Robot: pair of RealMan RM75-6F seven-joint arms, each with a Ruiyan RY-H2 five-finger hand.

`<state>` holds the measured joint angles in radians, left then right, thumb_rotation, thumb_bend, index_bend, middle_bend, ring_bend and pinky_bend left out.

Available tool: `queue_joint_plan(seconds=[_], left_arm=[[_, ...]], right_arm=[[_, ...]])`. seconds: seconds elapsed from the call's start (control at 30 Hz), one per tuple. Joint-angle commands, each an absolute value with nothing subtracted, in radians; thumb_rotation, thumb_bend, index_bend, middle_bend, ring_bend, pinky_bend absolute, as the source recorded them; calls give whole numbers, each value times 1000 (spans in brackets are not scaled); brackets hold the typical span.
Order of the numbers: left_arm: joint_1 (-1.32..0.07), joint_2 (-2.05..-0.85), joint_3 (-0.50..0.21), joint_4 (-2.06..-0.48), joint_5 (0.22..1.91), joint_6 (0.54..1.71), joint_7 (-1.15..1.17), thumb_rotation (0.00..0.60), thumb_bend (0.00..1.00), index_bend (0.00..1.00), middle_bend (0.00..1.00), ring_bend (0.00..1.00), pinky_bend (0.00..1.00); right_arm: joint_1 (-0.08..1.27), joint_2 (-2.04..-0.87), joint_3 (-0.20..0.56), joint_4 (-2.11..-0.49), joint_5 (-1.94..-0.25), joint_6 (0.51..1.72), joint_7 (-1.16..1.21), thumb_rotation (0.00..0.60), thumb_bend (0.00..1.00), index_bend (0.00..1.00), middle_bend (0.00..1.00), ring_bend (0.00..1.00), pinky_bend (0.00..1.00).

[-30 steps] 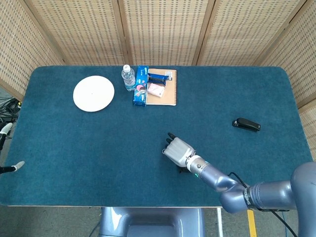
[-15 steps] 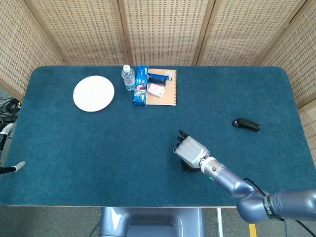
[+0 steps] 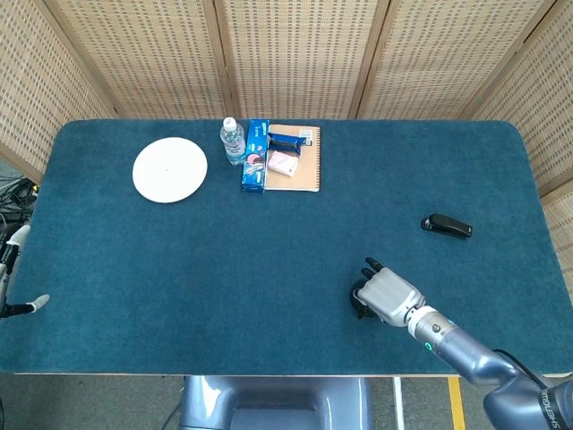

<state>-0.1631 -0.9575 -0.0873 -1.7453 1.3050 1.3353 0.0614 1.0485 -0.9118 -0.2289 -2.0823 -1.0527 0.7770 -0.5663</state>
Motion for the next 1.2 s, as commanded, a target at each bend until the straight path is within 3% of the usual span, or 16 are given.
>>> queue_joint_plan(seconds=[0.03, 0.17, 0.3, 0.37, 0.4, 0.43, 0.5, 0.6, 0.77, 1.2], left_arm=[[-162, -958, -87, -1747, 1305, 1337, 63, 600, 0, 0, 0, 0, 0], [-162, -958, -86, -1747, 1304, 1337, 63, 600, 0, 0, 0, 0, 0], [-163, -957, -86, -1748, 1306, 1336, 62, 600, 0, 0, 0, 0, 0], [-162, -956, -86, -1747, 1307, 1338, 59, 600, 0, 0, 0, 0, 0], [-162, -956, -86, -1747, 1308, 1338, 58, 600, 0, 0, 0, 0, 0], [-161, -955, -86, -1747, 1308, 1338, 56, 600, 0, 0, 0, 0, 0], [-161, -954, -85, -1746, 1309, 1338, 52, 600, 0, 0, 0, 0, 0], [-160, -953, -85, -1746, 1311, 1339, 48, 600, 0, 0, 0, 0, 0], [-158, -952, -84, -1748, 1316, 1345, 50, 600, 0, 0, 0, 0, 0], [-161, -958, -84, -1750, 1307, 1341, 69, 600, 0, 0, 0, 0, 0]], right_arm=[[1007, -880, -239, -2093, -1109, 768, -531, 600, 1000, 431, 436, 210, 0], [961, -868, -221, -2085, -1200, 799, -484, 600, 1000, 338, 339, 191, 0], [898, -874, -187, -2036, -1339, 888, -403, 600, 1000, 82, 68, 20, 0], [869, -875, -172, -2004, -1386, 934, -375, 600, 931, 19, 10, 0, 0], [857, -876, -167, -1989, -1406, 951, -363, 600, 831, 5, 0, 0, 0], [844, -875, -165, -1974, -1422, 964, -346, 600, 712, 8, 0, 0, 0], [824, -873, -168, -1950, -1461, 971, -298, 600, 591, 47, 21, 0, 0], [794, -875, -188, -1911, -1541, 971, -221, 600, 541, 133, 94, 10, 0], [748, -910, -212, -1843, -1644, 987, -140, 600, 587, 216, 174, 84, 0], [696, -992, -215, -1748, -1711, 954, -68, 600, 717, 266, 261, 182, 0]])
